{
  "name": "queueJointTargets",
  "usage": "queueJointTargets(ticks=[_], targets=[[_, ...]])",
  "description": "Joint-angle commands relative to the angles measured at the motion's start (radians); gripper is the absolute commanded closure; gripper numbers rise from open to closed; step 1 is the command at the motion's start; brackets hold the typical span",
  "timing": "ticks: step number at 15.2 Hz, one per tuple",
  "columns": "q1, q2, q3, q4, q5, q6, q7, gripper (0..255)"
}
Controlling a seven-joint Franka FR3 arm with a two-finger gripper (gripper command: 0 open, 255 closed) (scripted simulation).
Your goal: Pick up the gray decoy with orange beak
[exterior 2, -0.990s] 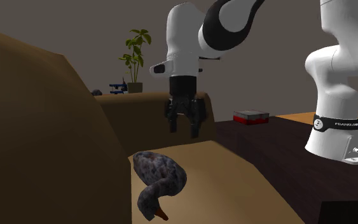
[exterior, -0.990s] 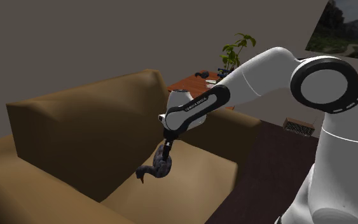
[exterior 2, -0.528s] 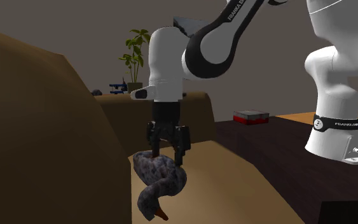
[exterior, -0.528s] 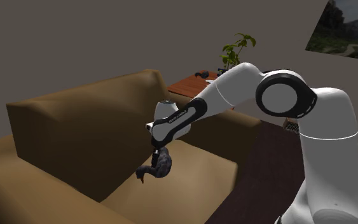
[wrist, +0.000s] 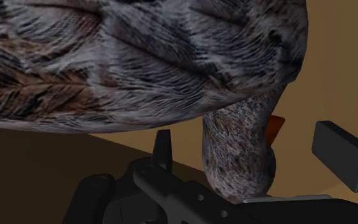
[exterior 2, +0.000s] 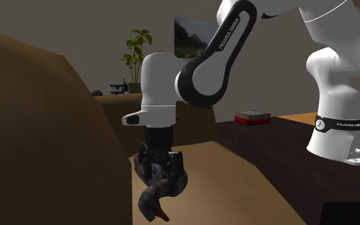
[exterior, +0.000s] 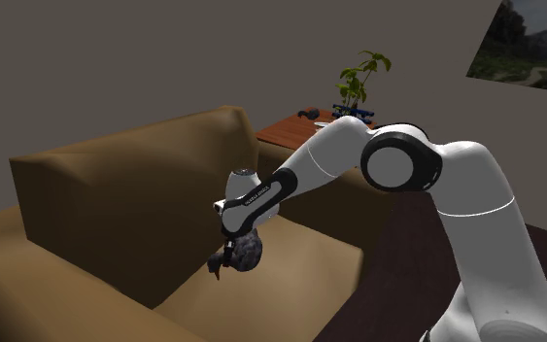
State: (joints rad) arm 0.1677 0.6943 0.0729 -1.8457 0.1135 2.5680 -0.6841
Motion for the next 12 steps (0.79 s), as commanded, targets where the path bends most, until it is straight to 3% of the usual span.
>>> queueJointTargets(ticks=[1,4,5,12], targets=[[0.001,0.025,0.0,0.01,0.0,0.015,-0.002,0],[0.001,0.032,0.0,0.012,0.0,0.02,-0.002,0],[0.0,0.033,0.0,0.014,0.0,0.019,-0.003,255],[0.0,0.033,0.0,0.013,0.0,0.02,-0.003,255]])
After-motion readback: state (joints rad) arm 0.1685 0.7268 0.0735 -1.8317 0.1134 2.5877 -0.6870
